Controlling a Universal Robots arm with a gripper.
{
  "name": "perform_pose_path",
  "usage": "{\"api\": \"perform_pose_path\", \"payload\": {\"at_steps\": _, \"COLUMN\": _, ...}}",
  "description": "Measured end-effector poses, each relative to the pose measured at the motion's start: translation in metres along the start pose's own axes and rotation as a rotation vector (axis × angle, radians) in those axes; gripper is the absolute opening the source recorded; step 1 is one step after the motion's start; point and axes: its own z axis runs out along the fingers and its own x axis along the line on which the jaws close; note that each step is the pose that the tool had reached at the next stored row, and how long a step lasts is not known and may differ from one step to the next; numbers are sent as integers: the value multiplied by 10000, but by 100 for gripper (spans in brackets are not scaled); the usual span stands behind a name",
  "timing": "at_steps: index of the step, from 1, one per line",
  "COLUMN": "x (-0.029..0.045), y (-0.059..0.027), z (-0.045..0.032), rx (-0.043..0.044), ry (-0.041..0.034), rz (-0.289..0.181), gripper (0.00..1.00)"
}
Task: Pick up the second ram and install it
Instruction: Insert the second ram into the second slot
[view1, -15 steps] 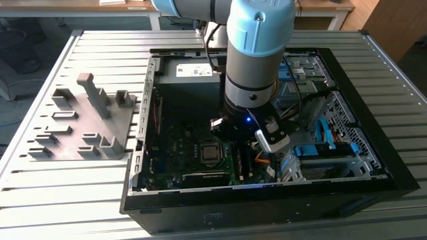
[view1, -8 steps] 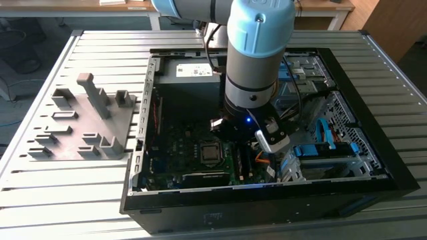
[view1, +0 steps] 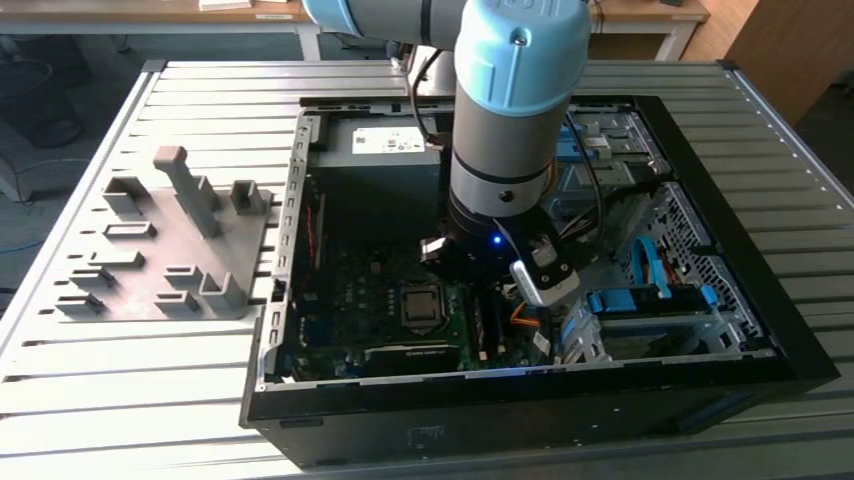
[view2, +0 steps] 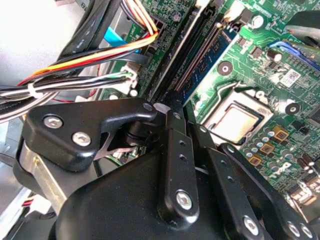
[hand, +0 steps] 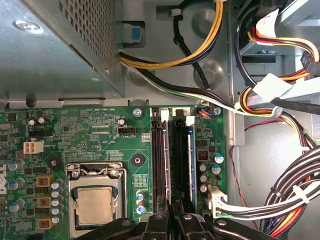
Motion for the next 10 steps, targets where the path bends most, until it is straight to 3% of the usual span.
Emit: {"api": "perform_pose_path", "payload": {"at_steps": 10, "x": -14, "y": 0, "z": -10, "rx": 20, "ry": 15, "rz": -57, "gripper": 14}}
